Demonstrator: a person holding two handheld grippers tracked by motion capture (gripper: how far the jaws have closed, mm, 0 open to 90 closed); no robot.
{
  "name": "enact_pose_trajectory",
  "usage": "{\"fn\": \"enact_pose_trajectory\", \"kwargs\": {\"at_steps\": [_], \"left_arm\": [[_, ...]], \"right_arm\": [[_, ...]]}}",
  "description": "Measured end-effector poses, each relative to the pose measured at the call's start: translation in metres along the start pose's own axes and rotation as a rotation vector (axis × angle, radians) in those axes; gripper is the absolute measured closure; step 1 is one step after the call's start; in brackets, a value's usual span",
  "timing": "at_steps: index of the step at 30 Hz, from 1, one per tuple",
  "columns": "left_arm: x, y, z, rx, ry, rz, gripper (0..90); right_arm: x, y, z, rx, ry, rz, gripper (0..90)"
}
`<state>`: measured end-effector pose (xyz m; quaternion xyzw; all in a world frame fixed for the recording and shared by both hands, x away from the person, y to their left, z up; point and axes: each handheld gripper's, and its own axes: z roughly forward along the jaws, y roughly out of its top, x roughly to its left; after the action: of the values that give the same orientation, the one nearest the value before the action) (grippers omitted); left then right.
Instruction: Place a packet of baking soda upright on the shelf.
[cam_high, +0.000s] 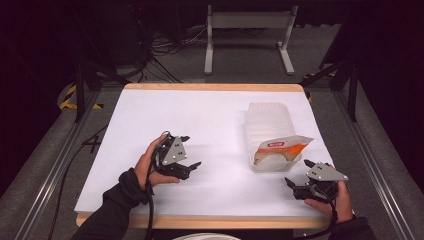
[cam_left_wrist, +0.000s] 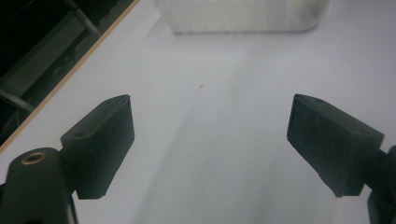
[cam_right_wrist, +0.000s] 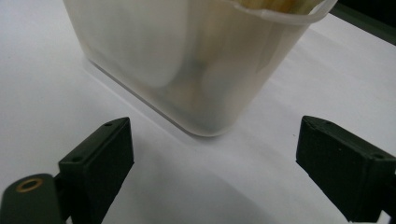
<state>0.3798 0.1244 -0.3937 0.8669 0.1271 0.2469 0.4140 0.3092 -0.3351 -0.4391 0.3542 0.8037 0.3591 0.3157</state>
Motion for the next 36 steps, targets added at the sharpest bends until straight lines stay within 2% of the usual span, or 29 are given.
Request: {"fn": "enact_pose_trajectory", "kwargs": {"at_steps": [3,4,5,8,10,13,14,15,16,17,20,27,32,36], "left_arm": [[0.009,-0.021,-0.009,0.02,0.025,-0.058,15.3],[0.009,-0.021,-0.009,0.02,0.025,-0.058,15.3],[0.011,-0.029,-0.012,0.027,0.029,-0.077,15.3],[0.016,-0.045,-0.016,0.052,0.038,-0.095,15.0],[0.02,-0.058,-0.022,0.048,0.033,-0.132,15.0],[0.022,-0.064,-0.028,0.05,0.045,-0.141,14.6],[0.023,-0.069,-0.033,0.044,0.042,-0.171,14.1],[0.023,-0.069,-0.033,0.044,0.042,-0.171,13.7],[0.024,-0.073,-0.036,0.041,0.043,-0.194,13.7],[0.023,-0.076,-0.039,0.04,0.051,-0.201,13.3],[0.021,-0.084,-0.044,0.054,0.064,-0.206,13.2],[0.019,-0.104,-0.061,0.045,0.107,-0.246,13.0],[0.02,-0.117,-0.073,0.015,0.121,-0.34,9.9],[0.02,-0.128,-0.084,-0.032,0.133,-0.417,9.9]], "right_arm": [[0.0,0.0,0.0,0.0,-0.002,0.0,11.8],[0.0,0.0,0.0,0.0,-0.002,0.0,11.8],[-0.001,0.0,0.0,0.0,-0.002,0.0,11.8],[-0.001,-0.001,0.0,0.0,-0.006,0.003,11.8],[-0.001,-0.001,0.0,0.006,-0.008,0.0,11.8],[-0.001,-0.001,0.001,0.009,-0.008,-0.002,11.8],[-0.001,-0.001,0.001,0.011,-0.009,-0.004,11.8],[-0.001,-0.001,0.002,0.012,-0.009,-0.003,11.8],[-0.001,-0.001,0.002,0.012,-0.009,-0.003,11.8],[-0.001,-0.001,0.002,0.012,-0.011,-0.002,11.8],[-0.001,-0.001,0.002,0.01,-0.011,-0.002,11.8],[-0.001,-0.001,0.001,0.006,-0.011,0.005,11.8],[-0.002,-0.001,0.002,0.004,-0.01,0.008,11.8],[-0.005,-0.001,0.001,-0.005,-0.014,0.025,11.8]]}}
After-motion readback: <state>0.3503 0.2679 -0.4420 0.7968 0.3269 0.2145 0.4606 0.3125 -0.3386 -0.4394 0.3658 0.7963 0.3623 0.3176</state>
